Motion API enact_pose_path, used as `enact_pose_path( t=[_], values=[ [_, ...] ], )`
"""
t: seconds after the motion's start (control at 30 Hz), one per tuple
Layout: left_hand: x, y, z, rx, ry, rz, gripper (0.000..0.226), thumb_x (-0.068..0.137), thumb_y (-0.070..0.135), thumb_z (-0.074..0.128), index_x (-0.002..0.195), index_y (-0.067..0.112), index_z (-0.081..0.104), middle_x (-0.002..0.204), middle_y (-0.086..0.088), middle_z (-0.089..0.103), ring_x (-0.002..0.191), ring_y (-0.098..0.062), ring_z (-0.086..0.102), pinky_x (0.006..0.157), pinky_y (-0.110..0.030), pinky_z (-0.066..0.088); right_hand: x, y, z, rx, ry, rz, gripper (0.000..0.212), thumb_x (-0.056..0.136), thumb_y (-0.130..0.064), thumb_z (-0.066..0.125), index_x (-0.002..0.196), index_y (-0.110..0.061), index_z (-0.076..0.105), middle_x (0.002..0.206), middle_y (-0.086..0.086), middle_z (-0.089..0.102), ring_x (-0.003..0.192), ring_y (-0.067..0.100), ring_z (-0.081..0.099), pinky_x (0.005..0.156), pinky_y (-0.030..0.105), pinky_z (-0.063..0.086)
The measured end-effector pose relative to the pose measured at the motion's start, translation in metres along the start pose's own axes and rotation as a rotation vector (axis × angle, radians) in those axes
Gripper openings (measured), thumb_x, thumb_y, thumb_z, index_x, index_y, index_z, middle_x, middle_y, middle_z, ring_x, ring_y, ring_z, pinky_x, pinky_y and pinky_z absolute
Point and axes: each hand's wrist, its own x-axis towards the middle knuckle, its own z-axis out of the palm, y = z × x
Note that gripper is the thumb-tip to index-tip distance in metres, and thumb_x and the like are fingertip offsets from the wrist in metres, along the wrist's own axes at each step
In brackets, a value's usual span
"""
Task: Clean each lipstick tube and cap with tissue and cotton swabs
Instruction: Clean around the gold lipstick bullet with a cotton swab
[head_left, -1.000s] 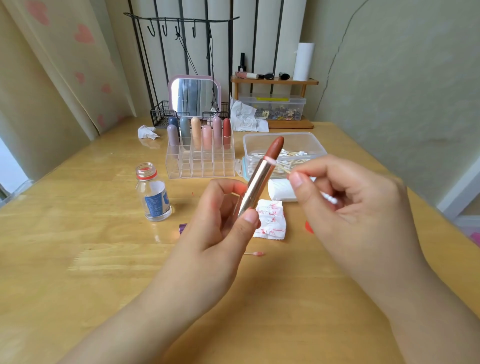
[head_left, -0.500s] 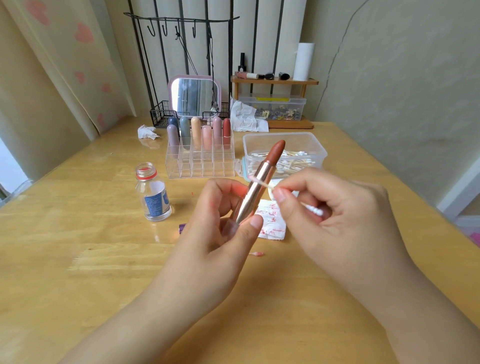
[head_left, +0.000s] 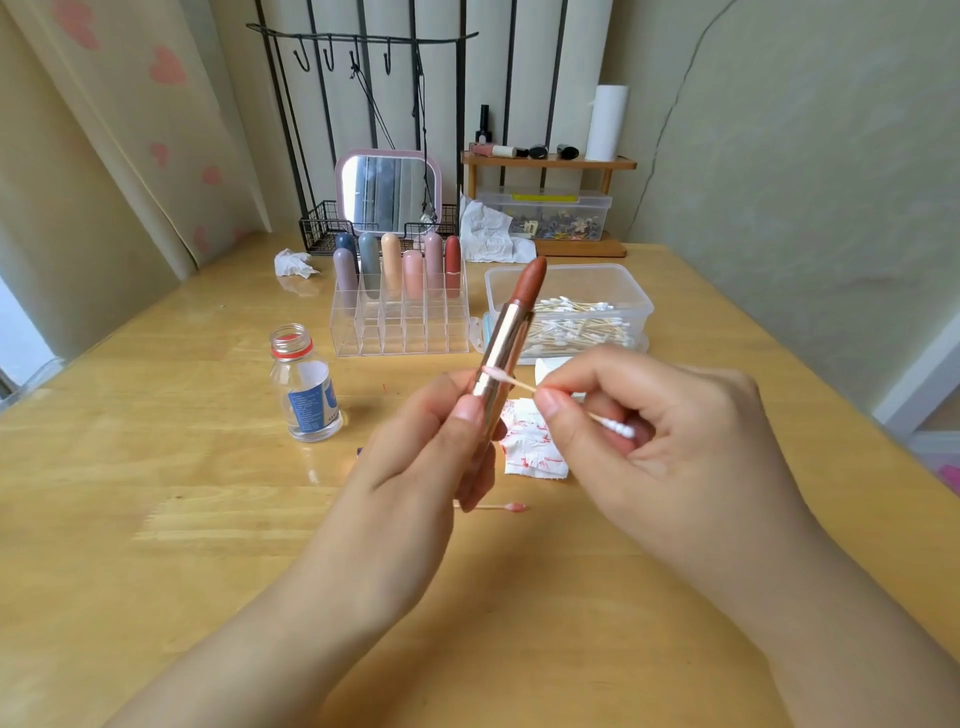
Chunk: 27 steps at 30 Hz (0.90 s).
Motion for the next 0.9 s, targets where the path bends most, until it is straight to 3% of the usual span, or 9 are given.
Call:
enact_pose_path(
  t=[0.13, 0.27, 0.33, 0.43, 0.53, 0.73, 0.9],
  values=[
    [-0.001, -0.004, 0.001, 0.079, -0.023, 0.012, 0.021, 0.086, 0.04, 0.046, 0.096, 0.034, 0.063, 0.067, 0.006, 0.047, 0.062, -0.012, 0.042, 0.058, -0.019, 0.037, 0.002, 0.004, -0.005, -0.06, 0.077, 0.005, 0.012, 0.084, -0.015, 0.065, 0.072, -0.013, 0.066, 0.048, -0.013, 0.035, 0.048, 0.002, 0.038, 0.05, 0.007, 0.027],
    [-0.002, -0.004, 0.001, 0.098, -0.03, 0.006, 0.022, 0.085, 0.037, 0.043, 0.097, 0.038, 0.062, 0.071, -0.001, 0.048, 0.061, -0.011, 0.042, 0.057, -0.018, 0.038, 0.003, 0.009, -0.009, -0.079, 0.122, 0.018, 0.019, 0.088, -0.022, 0.057, 0.074, -0.011, 0.065, 0.048, 0.003, 0.043, 0.045, 0.018, 0.046, 0.047, 0.023, 0.035],
    [-0.002, -0.004, 0.001, 0.091, -0.027, 0.003, 0.023, 0.085, 0.037, 0.043, 0.098, 0.038, 0.062, 0.07, 0.0, 0.047, 0.061, -0.011, 0.041, 0.057, -0.018, 0.038, 0.003, 0.007, -0.008, -0.089, 0.119, 0.014, 0.017, 0.087, -0.02, 0.059, 0.074, -0.011, 0.065, 0.048, 0.001, 0.042, 0.047, 0.014, 0.042, 0.048, 0.018, 0.033],
    [-0.001, -0.005, 0.001, 0.095, -0.023, 0.005, 0.023, 0.085, 0.038, 0.042, 0.097, 0.038, 0.062, 0.069, 0.001, 0.046, 0.061, -0.013, 0.04, 0.057, -0.02, 0.037, 0.003, 0.005, -0.005, -0.072, 0.069, 0.003, 0.011, 0.083, -0.014, 0.065, 0.072, -0.012, 0.066, 0.05, -0.016, 0.034, 0.049, 0.001, 0.035, 0.051, 0.007, 0.027],
    [-0.001, -0.005, 0.0, 0.102, -0.022, 0.008, 0.021, 0.086, 0.038, 0.042, 0.095, 0.038, 0.062, 0.068, 0.002, 0.045, 0.062, -0.014, 0.041, 0.058, -0.02, 0.037, 0.002, 0.004, -0.004, -0.049, 0.022, -0.01, 0.01, 0.08, -0.012, 0.066, 0.07, -0.012, 0.066, 0.052, -0.022, 0.031, 0.049, -0.003, 0.035, 0.051, 0.004, 0.026],
    [-0.002, -0.005, 0.0, 0.117, -0.029, 0.008, 0.023, 0.086, 0.038, 0.042, 0.098, 0.039, 0.061, 0.072, 0.0, 0.047, 0.062, -0.015, 0.041, 0.059, -0.023, 0.037, 0.003, 0.009, -0.011, -0.068, 0.129, 0.008, 0.018, 0.087, -0.021, 0.058, 0.075, -0.01, 0.066, 0.048, 0.004, 0.043, 0.044, 0.017, 0.048, 0.047, 0.021, 0.034],
    [-0.001, -0.005, 0.0, 0.131, -0.024, 0.026, 0.018, 0.086, 0.044, 0.047, 0.097, 0.039, 0.06, 0.07, 0.006, 0.047, 0.063, -0.013, 0.042, 0.059, -0.024, 0.038, 0.002, 0.004, -0.005, -0.056, 0.034, -0.017, 0.012, 0.08, -0.013, 0.066, 0.068, -0.012, 0.065, 0.051, -0.018, 0.03, 0.049, 0.001, 0.033, 0.051, 0.005, 0.025]
  ],
)
